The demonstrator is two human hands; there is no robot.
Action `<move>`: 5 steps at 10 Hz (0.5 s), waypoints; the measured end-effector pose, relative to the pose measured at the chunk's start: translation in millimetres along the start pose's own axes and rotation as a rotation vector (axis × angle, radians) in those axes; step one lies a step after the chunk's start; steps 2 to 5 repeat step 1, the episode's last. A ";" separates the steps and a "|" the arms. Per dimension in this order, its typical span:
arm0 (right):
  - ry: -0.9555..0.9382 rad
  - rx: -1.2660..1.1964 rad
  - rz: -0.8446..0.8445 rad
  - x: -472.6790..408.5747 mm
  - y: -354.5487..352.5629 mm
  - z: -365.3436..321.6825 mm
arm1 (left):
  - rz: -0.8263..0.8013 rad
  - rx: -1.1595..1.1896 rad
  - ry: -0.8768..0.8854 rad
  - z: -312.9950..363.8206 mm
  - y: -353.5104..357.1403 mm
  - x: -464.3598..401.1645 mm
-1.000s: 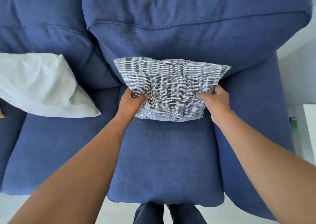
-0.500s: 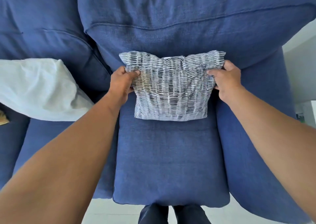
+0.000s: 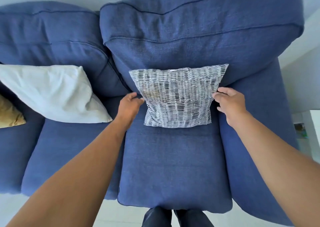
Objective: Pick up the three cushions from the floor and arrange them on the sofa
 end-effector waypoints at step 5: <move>-0.045 -0.002 -0.028 23.1 -9.8 -2.1 | 0.012 -0.104 0.052 -16.2 -11.2 23.0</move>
Point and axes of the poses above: each hand's wrist, its own x-axis away from the middle knuckle, its own y-axis out of the palm, z = x × y, the point moved 2 cm from there along -x, towards the middle knuckle, and after that the axes turned 13 degrees about z, right-handed, at the moved point
